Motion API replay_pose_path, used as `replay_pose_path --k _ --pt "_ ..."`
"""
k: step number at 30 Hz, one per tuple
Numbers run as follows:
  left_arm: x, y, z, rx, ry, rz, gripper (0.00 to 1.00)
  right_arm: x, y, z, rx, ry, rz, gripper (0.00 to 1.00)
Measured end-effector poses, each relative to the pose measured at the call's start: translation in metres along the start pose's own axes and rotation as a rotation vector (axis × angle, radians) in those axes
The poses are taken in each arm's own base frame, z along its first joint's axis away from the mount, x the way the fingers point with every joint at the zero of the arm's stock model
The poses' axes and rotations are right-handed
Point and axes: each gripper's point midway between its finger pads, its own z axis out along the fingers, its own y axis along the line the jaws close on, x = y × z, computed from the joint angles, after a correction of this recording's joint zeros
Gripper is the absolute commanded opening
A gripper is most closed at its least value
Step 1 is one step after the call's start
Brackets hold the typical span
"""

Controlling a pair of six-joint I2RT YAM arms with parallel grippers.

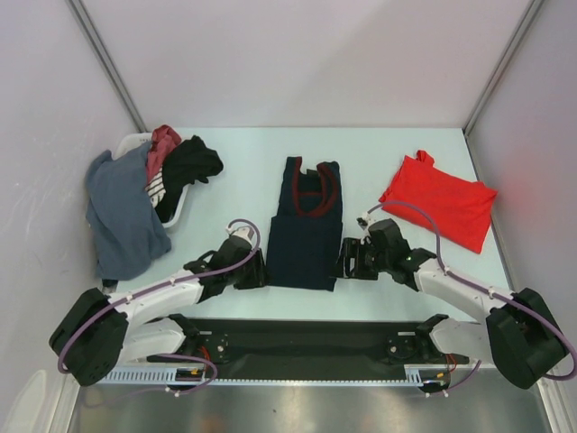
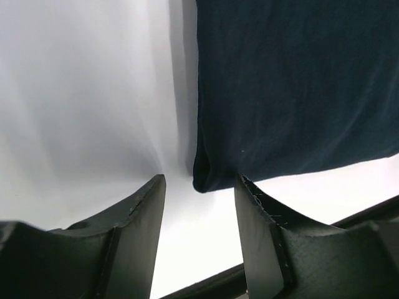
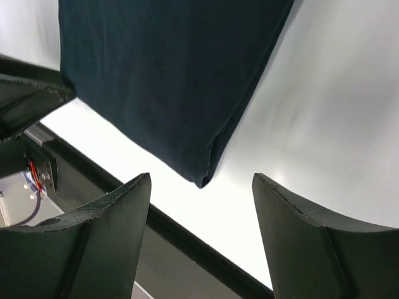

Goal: Fold and stack the tank tops

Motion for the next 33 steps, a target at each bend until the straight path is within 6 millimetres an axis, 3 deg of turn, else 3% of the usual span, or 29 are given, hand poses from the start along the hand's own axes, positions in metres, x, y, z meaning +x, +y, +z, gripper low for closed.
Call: replay_pose_path --k 6,15,22,25,33 --pt "0.005 -0.005 0.007 0.033 0.019 -0.001 0.45 0.023 -0.003 0.008 -0.029 0.055 0.032 0.65" --pt "0.004 -0.009 0.012 0.05 0.023 0.0 0.35 0.036 0.0 0.025 -0.06 0.107 0.051 0.42" --pt "0.005 -0.007 0.015 0.045 0.027 0.004 0.13 0.048 0.0 0.03 -0.085 0.125 0.064 0.0" --pt "0.005 -0.007 0.015 0.049 0.024 0.005 0.0 0.052 -0.003 0.031 -0.078 0.134 0.071 0.0" --pt "0.02 -0.016 0.01 0.106 0.024 0.028 0.0 0.058 -0.011 0.02 -0.03 0.131 0.076 0.0"
